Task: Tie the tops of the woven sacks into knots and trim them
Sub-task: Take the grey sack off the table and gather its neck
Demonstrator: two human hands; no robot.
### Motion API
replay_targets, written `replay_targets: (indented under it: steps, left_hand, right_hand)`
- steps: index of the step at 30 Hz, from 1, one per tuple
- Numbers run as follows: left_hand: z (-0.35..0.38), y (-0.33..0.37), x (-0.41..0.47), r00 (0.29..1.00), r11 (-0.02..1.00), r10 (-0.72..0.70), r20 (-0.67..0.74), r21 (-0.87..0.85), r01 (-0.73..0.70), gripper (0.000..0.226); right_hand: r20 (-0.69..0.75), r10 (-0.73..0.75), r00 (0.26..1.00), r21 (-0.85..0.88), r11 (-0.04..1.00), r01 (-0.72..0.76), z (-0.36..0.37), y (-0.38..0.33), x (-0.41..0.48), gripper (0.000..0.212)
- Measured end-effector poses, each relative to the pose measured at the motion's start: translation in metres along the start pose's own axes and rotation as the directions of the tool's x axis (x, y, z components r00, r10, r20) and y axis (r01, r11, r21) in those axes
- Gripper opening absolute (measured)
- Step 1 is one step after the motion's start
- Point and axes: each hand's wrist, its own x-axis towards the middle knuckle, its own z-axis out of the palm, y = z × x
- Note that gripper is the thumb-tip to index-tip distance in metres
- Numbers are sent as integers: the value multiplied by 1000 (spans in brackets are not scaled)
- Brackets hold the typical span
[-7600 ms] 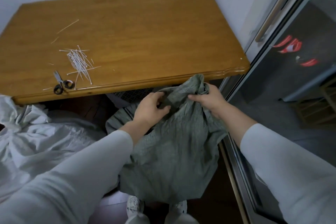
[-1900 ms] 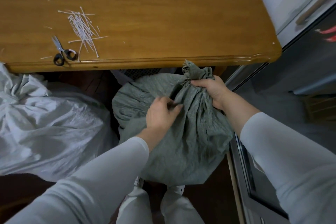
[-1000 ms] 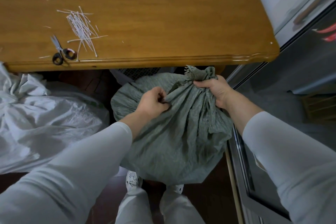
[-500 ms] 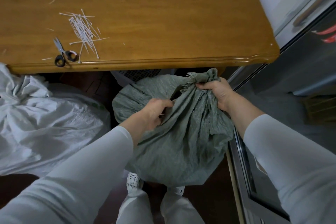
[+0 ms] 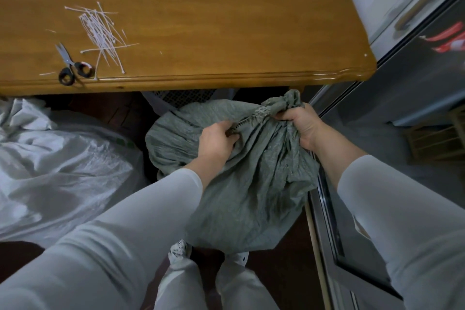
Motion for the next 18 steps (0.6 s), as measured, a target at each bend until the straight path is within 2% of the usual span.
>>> replay_targets:
  steps: [5,8,12,15,18]
  left_hand:
    - [-9,3,10,999,995,39,-1,93,-38,14]
    - [-24,9,14,993,977,102,-54,191,-90,22]
    - [-62,31,23,997,992,71,-28,102,-68,26]
    - [-92,33,35,998,990,65,-3,130,-64,21]
    - [-101,31,40,997,989,68,29,131,-71,20]
  right_hand:
    - [11,-10,1000,-21,1000,10,-3,1,-3,22]
    - [9,-30,1000,-38,999,30,-2,0,-3,22]
    - [6,-62,998,-105,992,62,4,-9,-4,27]
    - [28,-118,993,-219,968,121,13,-21,-6,29]
    - [21,-178,984,-445,880,169,24,-25,-1,26]
